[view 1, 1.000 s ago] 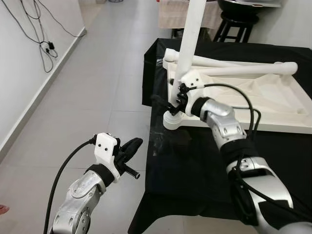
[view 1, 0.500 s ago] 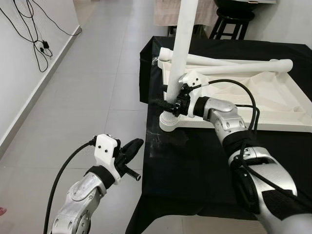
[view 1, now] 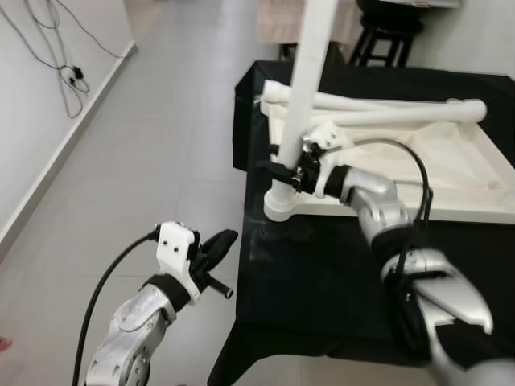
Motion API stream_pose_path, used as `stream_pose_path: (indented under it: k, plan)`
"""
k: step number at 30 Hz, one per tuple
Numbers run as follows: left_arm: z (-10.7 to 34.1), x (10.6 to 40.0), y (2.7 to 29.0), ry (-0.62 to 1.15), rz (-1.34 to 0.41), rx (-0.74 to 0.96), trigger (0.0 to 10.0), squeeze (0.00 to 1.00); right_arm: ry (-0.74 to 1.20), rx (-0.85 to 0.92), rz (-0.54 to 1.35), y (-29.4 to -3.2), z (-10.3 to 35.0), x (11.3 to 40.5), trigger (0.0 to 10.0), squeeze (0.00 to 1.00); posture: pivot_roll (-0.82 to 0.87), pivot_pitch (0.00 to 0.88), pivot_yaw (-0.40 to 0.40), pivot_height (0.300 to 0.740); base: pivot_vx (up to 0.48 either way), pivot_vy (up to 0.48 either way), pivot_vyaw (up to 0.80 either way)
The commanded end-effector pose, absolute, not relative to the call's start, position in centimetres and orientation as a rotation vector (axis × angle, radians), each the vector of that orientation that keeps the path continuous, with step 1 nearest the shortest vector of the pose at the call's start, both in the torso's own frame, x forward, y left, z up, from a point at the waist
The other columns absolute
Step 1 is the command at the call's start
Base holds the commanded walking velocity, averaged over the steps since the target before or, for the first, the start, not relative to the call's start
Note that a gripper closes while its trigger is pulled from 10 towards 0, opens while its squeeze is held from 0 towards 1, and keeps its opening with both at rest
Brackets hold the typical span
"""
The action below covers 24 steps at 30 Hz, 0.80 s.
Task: Building children table
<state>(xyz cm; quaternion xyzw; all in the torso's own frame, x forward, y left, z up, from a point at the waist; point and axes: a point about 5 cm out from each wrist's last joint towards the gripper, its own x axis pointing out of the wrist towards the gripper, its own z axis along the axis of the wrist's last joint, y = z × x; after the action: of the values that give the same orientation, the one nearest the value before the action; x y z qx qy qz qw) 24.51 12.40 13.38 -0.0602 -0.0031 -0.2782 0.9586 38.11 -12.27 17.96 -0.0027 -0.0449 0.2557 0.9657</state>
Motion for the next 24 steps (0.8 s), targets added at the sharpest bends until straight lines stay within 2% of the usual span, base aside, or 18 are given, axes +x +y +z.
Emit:
stream_pose_path:
  k: [1,2,3,5,6,12,13,17,18,22,24]
  plan:
    - [12.9,24.5,12.5,0.018,-0.576,-0.127,10.0,0.00,0.105,0.093,0.186,-13.6,14.0,36.6,0.0,0.00,0.06,0.099,-0.051,0.740,0.000,0.000,0.00]
    - [12.9,24.5,12.5,0.018,-0.576,-0.127,10.0,0.00,0.105,0.093,0.186,-13.6,14.0,36.6,0.0,0.00,0.06,0.099,-0.051,0.740,0.000,0.000,0.00]
    - [12.9,24.6,12.5,0.020,-0.579,-0.124,10.0,0.00,0.109,0.067,0.168,-12.2,13.4,35.3,0.0,0.00,0.06,0.089,-0.050,0.740,0.000,0.000,0.00]
    - [12.9,24.6,12.5,0.020,-0.579,-0.124,10.0,0.00,0.109,0.067,0.168,-12.2,13.4,35.3,0.0,0.00,0.06,0.089,-0.050,0.740,0.000,0.000,0.00]
    - [12.8,24.7,12.5,0.022,-0.581,-0.121,10.0,0.00,0.083,0.031,0.196,-11.0,13.5,34.7,0.0,0.00,0.05,0.076,-0.047,0.740,0.000,0.000,0.00]
    - [12.8,25.0,12.4,0.016,-0.577,-0.112,10.0,0.00,0.058,-0.037,0.213,-10.6,14.1,36.5,0.0,0.00,0.06,0.073,-0.062,0.740,0.000,0.000,0.00]
    - [12.8,25.0,12.4,0.012,-0.568,-0.112,10.0,0.00,0.047,-0.037,0.192,-10.7,14.3,36.9,10.0,0.00,0.06,0.075,-0.061,0.740,0.000,0.000,0.00]
    - [12.9,25.0,12.5,0.008,-0.559,-0.111,10.0,0.00,0.027,-0.028,0.193,-10.8,14.9,37.3,10.0,0.00,0.06,0.076,-0.061,0.740,0.000,0.000,0.00]
    - [12.9,25.0,12.4,0.009,-0.564,-0.112,10.0,0.00,0.000,-0.011,0.261,-10.4,15.6,37.4,10.0,1.00,0.06,0.080,-0.061,0.740,0.000,0.000,0.00]
    - [13.0,25.0,12.4,0.010,-0.570,-0.115,10.0,0.00,-0.058,0.019,0.310,-10.2,17.2,37.6,10.0,1.00,0.06,0.085,-0.061,0.740,0.000,0.000,0.00]
    - [13.0,25.0,12.3,0.009,-0.571,-0.116,10.0,0.00,-0.105,0.029,0.392,-10.2,18.5,38.0,10.0,1.00,0.06,0.087,-0.064,0.740,0.000,0.000,0.00]
